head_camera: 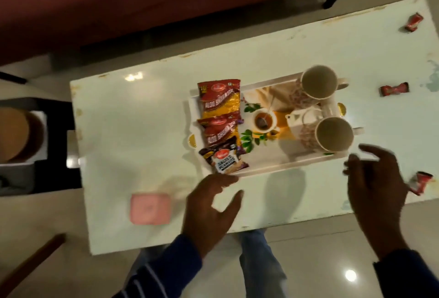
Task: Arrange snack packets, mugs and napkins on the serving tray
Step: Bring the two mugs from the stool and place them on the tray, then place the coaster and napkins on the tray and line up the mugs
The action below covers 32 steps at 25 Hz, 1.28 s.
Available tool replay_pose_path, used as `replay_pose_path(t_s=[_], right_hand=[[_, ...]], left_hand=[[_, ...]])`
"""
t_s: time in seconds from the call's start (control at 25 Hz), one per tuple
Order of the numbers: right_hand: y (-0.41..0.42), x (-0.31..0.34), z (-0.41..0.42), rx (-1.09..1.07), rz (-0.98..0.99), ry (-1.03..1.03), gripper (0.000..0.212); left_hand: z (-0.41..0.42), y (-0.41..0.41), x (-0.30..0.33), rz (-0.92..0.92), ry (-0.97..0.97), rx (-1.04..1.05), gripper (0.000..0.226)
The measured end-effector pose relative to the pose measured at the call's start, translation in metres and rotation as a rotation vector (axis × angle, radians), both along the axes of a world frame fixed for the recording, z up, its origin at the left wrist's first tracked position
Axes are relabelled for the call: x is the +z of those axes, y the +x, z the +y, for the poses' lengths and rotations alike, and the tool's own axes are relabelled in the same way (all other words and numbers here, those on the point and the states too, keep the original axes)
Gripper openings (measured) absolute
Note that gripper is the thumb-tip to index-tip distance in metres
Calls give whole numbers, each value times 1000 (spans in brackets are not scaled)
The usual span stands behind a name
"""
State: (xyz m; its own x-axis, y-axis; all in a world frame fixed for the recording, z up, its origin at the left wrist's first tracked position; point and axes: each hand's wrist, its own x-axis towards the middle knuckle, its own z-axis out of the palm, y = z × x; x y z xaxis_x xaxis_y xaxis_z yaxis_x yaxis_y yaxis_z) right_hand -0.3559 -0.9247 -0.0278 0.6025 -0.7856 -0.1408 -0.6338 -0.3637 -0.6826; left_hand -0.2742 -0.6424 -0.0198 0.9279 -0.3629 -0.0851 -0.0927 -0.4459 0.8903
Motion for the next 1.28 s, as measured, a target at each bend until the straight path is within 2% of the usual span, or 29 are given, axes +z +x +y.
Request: replay_pose_path(t_s=[0.08,0.16,0.24,0.36,0.44,0.6,0.8,0.92,1.04,1.16,1.28], right_hand=[[-9,7,53,-7,37,35,20],[-10,10,119,16,50,117,21],[-7,11,182,67,66,218,25],[18,9,272,115,68,399,25],[45,6,318,94,46,490,26],[112,5,377,219,13,500,22],[212,18,464,417,-30,520,20],[262,16,523,450,20,568,20],[302,5,582,423,134,643,7],[328,-9,619,340,165,659,19],[337,-20,634,230,146,638,16]], left_hand=[[67,4,7,-59,90,65,21],[137,14,11,-9,222,126,23],[193,25,8,109,379,112,45],[244,40,-9,337,494,-44,93],[259,48,-18,408,482,-94,104],[283,72,-13,317,359,84,93],[368,141,10,68,441,419,80],[422,194,13,-65,504,509,65],[460,246,4,43,478,568,52],[474,277,-13,190,449,557,37],[477,286,-24,200,416,489,27]])
